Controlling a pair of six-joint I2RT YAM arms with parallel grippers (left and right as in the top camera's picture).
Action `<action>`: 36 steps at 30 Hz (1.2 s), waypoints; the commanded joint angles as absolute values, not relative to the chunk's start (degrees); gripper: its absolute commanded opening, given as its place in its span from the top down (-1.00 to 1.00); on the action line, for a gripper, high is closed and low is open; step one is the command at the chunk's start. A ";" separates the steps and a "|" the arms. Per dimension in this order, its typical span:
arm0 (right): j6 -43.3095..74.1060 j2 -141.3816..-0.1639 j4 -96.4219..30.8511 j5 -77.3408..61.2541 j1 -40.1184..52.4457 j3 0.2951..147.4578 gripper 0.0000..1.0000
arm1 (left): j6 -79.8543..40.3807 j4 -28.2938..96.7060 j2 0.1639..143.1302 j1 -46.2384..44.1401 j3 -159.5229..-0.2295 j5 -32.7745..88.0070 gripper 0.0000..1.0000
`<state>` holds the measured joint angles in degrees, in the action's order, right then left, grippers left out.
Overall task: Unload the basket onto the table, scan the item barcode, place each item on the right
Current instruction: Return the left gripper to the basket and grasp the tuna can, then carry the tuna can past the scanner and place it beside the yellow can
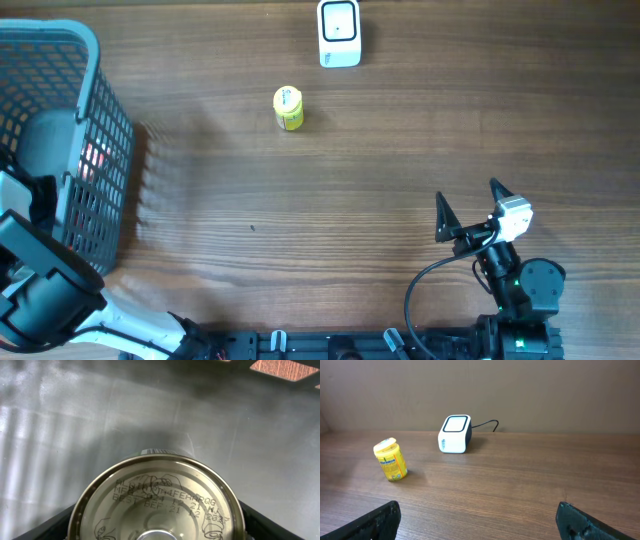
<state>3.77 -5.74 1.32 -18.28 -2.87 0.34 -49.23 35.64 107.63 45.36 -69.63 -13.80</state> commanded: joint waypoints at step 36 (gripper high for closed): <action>3.57 -5.69 1.48 -18.00 -2.68 0.30 -1.00 | -48.16 41.06 87.50 38.85 -83.33 5.13 -0.50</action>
